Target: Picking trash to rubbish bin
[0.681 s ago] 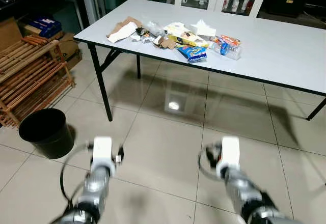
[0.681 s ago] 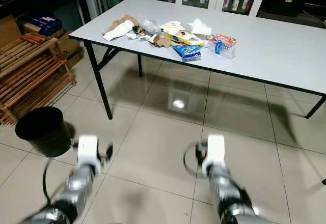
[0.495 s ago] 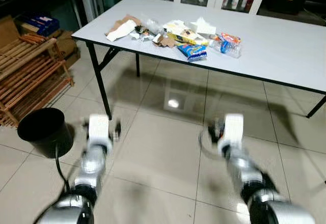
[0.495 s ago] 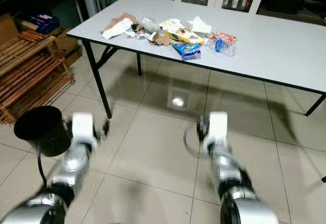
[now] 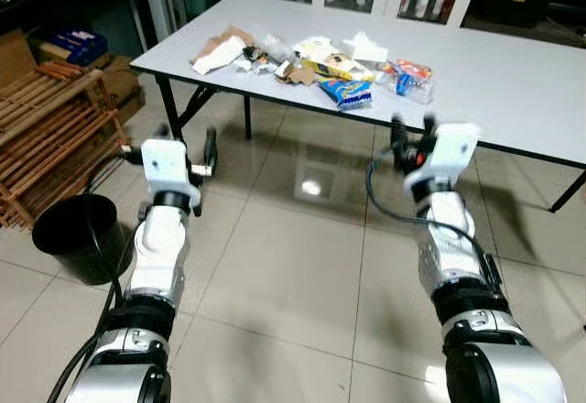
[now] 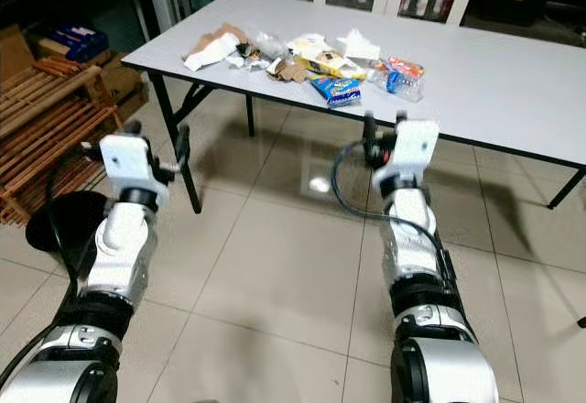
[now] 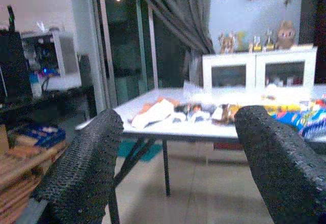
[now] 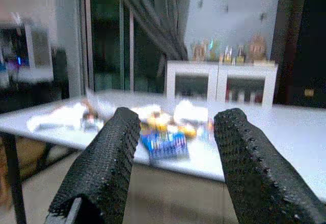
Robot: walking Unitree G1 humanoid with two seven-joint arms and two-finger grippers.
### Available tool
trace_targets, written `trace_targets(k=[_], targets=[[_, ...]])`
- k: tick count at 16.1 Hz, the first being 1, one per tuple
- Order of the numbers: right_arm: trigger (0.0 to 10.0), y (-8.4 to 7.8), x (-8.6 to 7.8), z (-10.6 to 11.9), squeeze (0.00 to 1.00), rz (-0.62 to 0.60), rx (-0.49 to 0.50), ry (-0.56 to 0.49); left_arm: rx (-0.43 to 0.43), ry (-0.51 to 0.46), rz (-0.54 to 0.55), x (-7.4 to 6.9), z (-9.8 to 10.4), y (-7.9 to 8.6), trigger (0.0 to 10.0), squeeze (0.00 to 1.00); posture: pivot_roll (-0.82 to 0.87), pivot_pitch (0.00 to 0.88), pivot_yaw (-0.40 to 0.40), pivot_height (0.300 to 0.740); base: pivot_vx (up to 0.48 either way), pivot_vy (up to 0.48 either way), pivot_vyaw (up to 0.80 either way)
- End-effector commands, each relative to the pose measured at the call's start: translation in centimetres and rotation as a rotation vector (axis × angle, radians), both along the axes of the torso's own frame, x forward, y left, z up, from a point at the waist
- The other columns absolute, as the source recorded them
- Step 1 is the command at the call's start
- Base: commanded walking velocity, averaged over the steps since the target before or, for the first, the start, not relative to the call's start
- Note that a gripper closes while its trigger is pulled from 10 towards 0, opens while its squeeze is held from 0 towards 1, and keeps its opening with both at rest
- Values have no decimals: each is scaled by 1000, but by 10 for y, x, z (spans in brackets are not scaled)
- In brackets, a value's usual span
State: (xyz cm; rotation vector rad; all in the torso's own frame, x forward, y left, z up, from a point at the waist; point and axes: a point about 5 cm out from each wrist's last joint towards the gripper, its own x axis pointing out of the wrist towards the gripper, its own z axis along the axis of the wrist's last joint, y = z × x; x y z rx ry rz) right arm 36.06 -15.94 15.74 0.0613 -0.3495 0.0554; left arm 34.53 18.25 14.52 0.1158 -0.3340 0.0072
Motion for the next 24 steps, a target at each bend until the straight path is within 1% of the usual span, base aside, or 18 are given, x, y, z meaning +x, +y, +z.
trace_targets(k=[1, 4, 7, 9, 13, 14, 24], targets=[[10000, 3, 2, 12, 0, -3, 30, -43, 6, -23, -18, 1, 8, -5, 10000, 0, 87, 0, -42, 740, 0, 0, 0], [10000, 13, 2, 14, 0, 19, 32, -41, 14, -27, -43, 3, 14, -10, 10000, 0, 85, 0, -35, 740, 86, 0, 0], [10000, 23, 0, 10, 0, 49, 44, -19, 16, -18, -53, 2, 13, -13, 10000, 0, 81, 0, -31, 740, 480, 0, 0], [10000, 24, 0, 8, 0, 62, 47, -2, 15, -9, -55, 2, 12, -14, 10000, 0, 84, 0, -32, 740, 480, 0, 0], [10000, 25, 1, 8, 0, 67, 52, 17, 13, -2, -60, 1, 11, -16, 10000, 0, 85, 0, -35, 740, 480, 0, -784], [10000, 27, 0, 9, 0, 69, 34, 3, 10, -1, -62, 1, 11, -17, 10000, 0, 86, 0, -37, 740, 480, 0, 0], [10000, 29, 0, 7, 0, 73, 55, 23, 13, 6, -74, -1, 11, -18, 10000, 0, 90, 0, -37, 740, 480, 0, 0]])
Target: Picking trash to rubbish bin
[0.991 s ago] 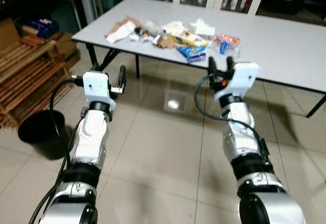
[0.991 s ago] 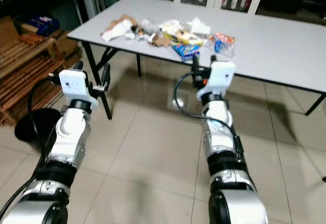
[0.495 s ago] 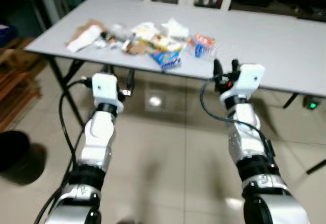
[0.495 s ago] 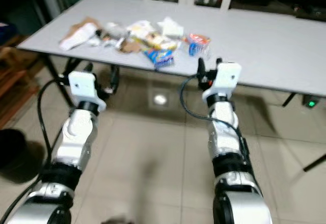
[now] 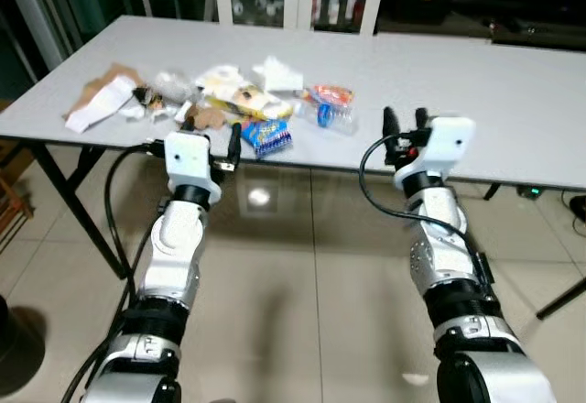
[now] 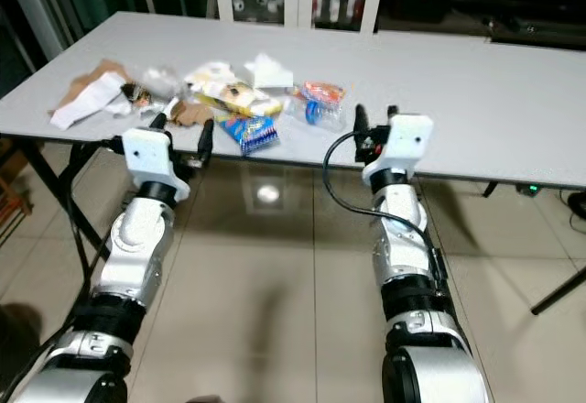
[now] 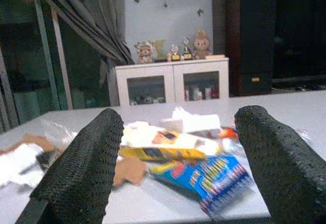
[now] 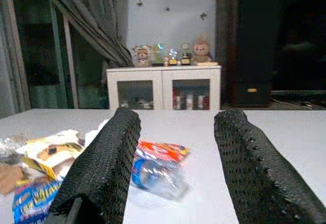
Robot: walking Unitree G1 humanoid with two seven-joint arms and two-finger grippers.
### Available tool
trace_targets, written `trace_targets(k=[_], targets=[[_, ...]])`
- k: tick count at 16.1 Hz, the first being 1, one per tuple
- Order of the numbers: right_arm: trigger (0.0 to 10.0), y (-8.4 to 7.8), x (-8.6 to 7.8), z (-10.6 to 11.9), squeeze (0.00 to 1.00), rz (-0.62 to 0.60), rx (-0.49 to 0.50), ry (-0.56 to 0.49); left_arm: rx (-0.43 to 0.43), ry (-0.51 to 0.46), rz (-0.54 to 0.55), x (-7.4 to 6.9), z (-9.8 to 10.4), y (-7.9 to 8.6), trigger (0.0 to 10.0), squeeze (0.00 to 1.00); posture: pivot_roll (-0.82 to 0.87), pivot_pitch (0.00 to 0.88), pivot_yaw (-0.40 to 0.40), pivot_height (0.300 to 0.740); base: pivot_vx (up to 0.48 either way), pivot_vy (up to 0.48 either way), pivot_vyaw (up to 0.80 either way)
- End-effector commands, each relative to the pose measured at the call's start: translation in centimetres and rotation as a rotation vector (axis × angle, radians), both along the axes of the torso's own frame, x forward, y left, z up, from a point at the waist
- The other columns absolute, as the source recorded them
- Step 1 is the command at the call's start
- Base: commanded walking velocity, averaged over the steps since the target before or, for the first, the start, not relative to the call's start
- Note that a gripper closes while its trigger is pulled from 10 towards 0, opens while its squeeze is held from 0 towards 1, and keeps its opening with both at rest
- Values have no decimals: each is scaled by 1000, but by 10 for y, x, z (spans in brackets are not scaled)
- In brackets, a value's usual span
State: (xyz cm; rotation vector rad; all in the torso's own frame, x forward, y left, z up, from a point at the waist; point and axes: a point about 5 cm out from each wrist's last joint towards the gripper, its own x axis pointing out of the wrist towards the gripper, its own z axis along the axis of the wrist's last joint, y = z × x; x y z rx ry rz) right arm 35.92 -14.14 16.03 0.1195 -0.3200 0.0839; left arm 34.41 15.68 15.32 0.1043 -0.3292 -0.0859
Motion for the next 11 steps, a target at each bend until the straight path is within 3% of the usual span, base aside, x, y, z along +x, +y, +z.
trace_targets(k=[1, 11], targets=[[10000, 10, 1, 4, 0, 32, 5, -5, 9, -6, 16, 1, 4, 7, 10000, 0, 91, 0, -38, 740, 480, 0, 0], [10000, 12, 1, 4, 0, 38, 10, 4, 8, 15, 3, -2, 1, 6, 10000, 0, 91, 0, -38, 740, 480, 0, 0]])
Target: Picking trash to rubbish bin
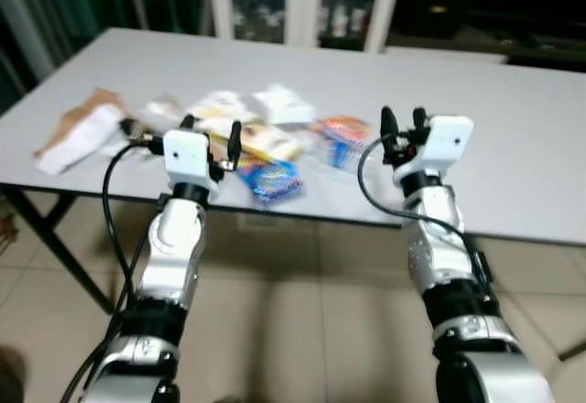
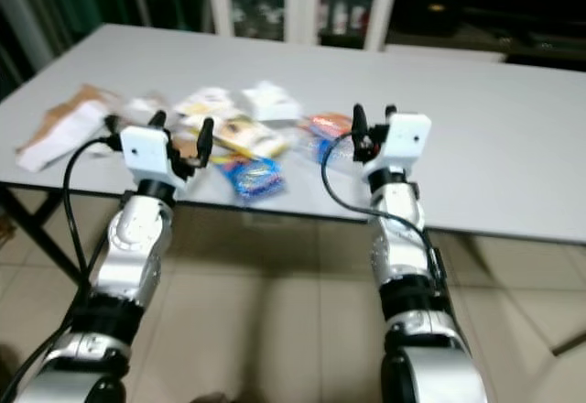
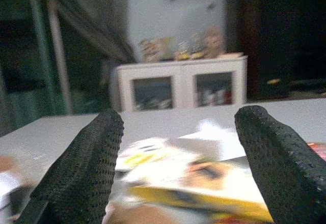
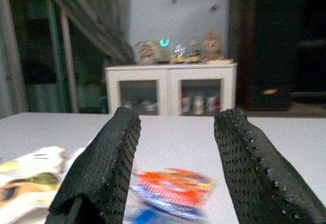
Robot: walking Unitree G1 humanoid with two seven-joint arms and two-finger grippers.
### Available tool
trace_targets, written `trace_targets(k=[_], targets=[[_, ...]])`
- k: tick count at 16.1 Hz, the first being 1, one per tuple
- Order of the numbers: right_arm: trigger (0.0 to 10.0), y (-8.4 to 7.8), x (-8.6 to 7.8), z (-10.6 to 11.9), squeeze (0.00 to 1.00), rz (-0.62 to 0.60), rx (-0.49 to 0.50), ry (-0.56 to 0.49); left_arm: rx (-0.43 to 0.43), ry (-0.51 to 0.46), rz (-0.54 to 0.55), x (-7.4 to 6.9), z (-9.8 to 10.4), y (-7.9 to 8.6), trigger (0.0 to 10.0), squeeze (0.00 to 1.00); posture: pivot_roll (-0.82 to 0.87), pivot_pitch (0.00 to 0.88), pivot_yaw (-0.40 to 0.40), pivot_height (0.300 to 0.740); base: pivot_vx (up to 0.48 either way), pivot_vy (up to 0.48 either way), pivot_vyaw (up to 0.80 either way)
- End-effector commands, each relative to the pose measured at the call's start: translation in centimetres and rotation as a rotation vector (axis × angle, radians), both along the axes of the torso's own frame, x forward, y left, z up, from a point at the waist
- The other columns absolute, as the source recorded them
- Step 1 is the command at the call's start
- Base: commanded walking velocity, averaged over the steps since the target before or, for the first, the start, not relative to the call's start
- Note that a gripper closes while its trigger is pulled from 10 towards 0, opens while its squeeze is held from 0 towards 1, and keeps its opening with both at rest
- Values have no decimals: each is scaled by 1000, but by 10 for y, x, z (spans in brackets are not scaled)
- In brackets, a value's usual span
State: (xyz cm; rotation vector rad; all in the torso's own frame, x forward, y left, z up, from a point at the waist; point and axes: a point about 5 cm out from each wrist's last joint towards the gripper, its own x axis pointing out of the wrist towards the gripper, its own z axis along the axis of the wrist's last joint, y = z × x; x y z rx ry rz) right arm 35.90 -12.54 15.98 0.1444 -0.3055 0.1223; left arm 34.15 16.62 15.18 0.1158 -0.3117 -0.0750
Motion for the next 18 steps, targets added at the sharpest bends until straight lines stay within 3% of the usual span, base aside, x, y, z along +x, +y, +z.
trace_targets(k=[1, 6, 11, 13, 14, 16, 17, 18], targets=[[10000, -5, 2, 4, 0, -7, -6, -9, -4, 3, -16, 1, 2, -5, 10000, 0, 91, 0, -37, 740, 480, 0, 0], [10000, -4, 2, 5, 0, -8, 0, -7, -3, 14, -71, 0, 2, -14, 10000, 0, 93, 0, -35, 740, 480, 0, 0], [10000, -5, 3, 4, 0, -14, 8, -1, -44, 91, -178, -10, -6, -14, 10000, 0, 97, 0, -30, 740, 0, 0, 0], [10000, -6, 3, 4, 0, -14, 7, 1, -25, 94, -194, -14, 3, -12, 10000, 0, 102, 0, -31, 740, 0, 0, 0], [10000, -6, 3, 3, 0, -13, 7, 3, 26, 92, -203, -17, 9, -12, 10000, 0, 102, 0, -31, 740, 0, 0, 0], [10000, -3, 3, 1, 0, -2, 7, 16, 129, 179, -267, -27, 3, -9, 10000, 0, 123, 1, -36, 740, 0, 0, 0], [10000, -2, 3, 0, 0, 1, 7, 18, 114, 200, -287, -29, -1, -9, 10000, 0, 130, 2, -39, 740, 0, 0, 0], [10000, 0, 3, 0, 0, 9, 5, 20, 111, 288, -345, -37, -14, -8, 10000, 0, 126, 2, -37, 740, 0, 0, 0]])
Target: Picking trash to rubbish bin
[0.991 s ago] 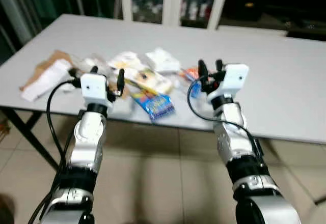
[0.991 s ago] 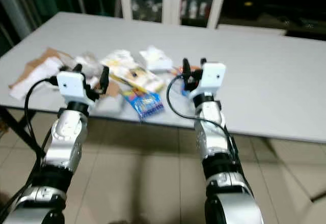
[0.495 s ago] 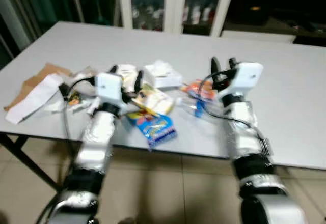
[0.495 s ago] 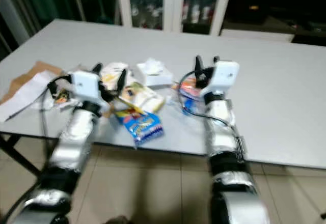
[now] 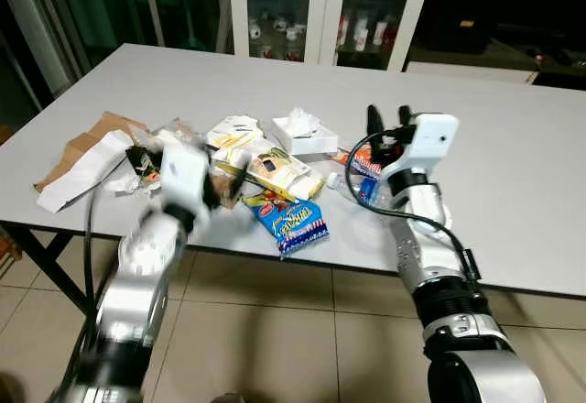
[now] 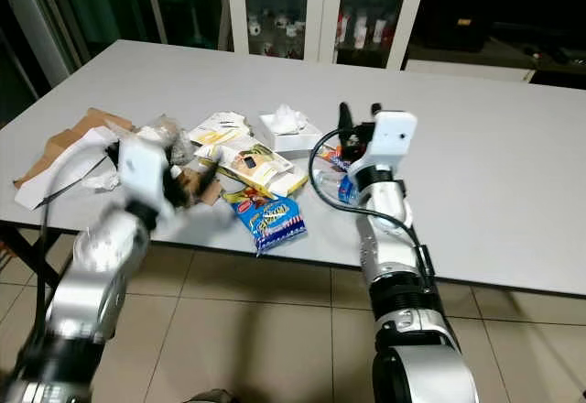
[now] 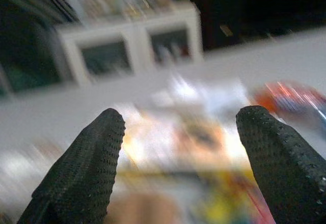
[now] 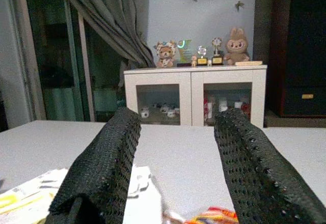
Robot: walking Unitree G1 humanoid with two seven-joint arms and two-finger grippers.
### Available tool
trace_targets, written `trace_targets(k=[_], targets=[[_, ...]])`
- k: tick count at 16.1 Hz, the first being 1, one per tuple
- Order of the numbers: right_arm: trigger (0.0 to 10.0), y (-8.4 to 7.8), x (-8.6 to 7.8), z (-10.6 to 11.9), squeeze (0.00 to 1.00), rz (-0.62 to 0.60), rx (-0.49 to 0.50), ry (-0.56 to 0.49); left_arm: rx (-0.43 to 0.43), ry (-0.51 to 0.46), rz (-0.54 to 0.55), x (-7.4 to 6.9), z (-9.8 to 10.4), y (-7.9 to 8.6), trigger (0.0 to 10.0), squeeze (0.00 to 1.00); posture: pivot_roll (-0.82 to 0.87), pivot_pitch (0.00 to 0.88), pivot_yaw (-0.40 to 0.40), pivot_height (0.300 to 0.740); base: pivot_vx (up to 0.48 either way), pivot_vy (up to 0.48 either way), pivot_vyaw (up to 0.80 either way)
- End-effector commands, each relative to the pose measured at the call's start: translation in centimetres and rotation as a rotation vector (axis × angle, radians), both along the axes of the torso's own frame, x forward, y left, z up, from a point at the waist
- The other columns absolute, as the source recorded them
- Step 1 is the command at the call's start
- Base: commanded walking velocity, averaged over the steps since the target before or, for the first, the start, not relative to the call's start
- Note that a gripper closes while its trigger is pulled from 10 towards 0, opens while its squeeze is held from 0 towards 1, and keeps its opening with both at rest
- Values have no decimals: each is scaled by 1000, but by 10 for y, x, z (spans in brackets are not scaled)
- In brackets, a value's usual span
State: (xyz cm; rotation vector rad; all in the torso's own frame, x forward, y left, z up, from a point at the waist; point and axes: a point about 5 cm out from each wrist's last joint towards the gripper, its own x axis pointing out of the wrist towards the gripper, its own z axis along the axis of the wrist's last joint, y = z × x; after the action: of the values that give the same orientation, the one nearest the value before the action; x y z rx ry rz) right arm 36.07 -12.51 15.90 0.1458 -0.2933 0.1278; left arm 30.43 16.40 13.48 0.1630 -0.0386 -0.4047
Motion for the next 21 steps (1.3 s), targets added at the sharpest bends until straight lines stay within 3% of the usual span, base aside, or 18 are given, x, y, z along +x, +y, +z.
trace_targets(k=[1, 2, 4, 5, 6, 7, 11, 15, 17, 21], targets=[[10000, -1, 2, 1, 0, 3, 0, 11, -11, 73, -72, -5, -4, -7, 10000, 0, 124, 2, -37, 740, 0, 0, 0], [10000, -1, 2, 1, 0, 2, -3, 13, -16, 93, -75, -6, -5, -8, 10000, 0, 124, 2, -37, 740, 0, 0, 0], [10000, -3, 2, -1, 0, -5, -1, 22, -223, 217, -2, -7, -16, -8, 10000, 0, 124, 1, -37, 740, 0, 0, 0], [10000, -3, 2, -1, 0, -5, -1, 22, -250, 234, 7, -8, -17, -7, 10000, 0, 124, 1, -37, 740, 0, 0, 0], [10000, -2, 2, -1, 0, -3, -1, 22, -478, 318, 77, -8, -30, -9, 10000, 0, 120, 2, -35, 740, 0, 0, 0], [10000, -2, 2, -1, 0, -4, -2, 22, -555, 343, 105, -10, -34, -11, 10000, 0, 119, 4, -36, 740, 0, 0, 0], [10000, -2, 2, -2, 0, -3, -4, 24, -577, 365, 119, -10, -33, -11, 10000, 0, 120, 4, -35, 740, 0, 0, 0], [10000, -2, 2, -3, 0, -3, -1, 28, -592, 451, 158, -17, -39, -6, 10000, 0, 131, 7, -30, 740, 0, 0, 0], [10000, -1, 2, -3, 0, 0, 0, 29, -564, 483, 167, -20, -42, -9, 10000, 0, 130, 6, -29, 740, 0, 0, 0], [10000, -2, 2, -3, 0, -5, 2, 26, -522, 495, 168, -13, -41, -15, 10000, 0, 118, 4, -25, 740, 0, 0, 0]])
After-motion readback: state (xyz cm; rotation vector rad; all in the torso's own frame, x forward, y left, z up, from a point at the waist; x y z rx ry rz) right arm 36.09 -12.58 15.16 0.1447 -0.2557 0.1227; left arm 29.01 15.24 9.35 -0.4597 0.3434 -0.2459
